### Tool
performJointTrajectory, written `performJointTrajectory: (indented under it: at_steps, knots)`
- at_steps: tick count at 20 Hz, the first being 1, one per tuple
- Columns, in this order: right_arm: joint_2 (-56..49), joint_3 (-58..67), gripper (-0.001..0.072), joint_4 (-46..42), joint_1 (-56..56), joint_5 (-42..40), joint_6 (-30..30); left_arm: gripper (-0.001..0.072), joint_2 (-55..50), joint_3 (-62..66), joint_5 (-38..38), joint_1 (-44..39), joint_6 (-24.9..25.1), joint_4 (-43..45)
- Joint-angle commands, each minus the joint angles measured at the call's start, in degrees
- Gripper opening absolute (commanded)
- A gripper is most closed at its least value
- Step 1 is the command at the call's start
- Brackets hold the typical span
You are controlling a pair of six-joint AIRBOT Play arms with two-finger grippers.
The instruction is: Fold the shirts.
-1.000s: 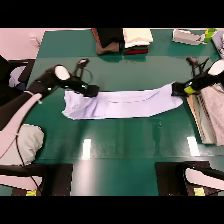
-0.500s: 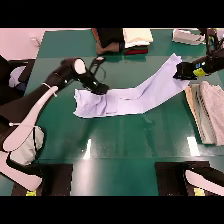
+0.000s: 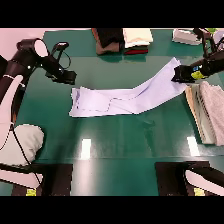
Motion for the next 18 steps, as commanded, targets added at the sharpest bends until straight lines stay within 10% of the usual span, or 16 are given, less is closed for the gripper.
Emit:
performJointTrajectory:
  at_steps: [1,4,6,18]
  knots:
    - [0.0,-0.1,0.0018,0.0,0.0,-0.2,0.0,0.043,0.9,0.5,0.3,1.2,-1.0,-2.0]
    - [0.0,-0.1,0.0018,0.0,0.0,-0.7,0.0,0.0416,0.5,0.5,8.2,-3.6,-1.0,-11.8]
    - [0.0,0.0,0.0018,0.1,0.0,-0.8,0.1,0.0029,-0.8,0.5,15.5,-10.3,0.4,-12.0]
    - [-4.3,15.3,0.0018,0.6,8.8,1.0,4.2,0.0025,-17.8,0.5,26.3,-27.2,1.7,-21.5]
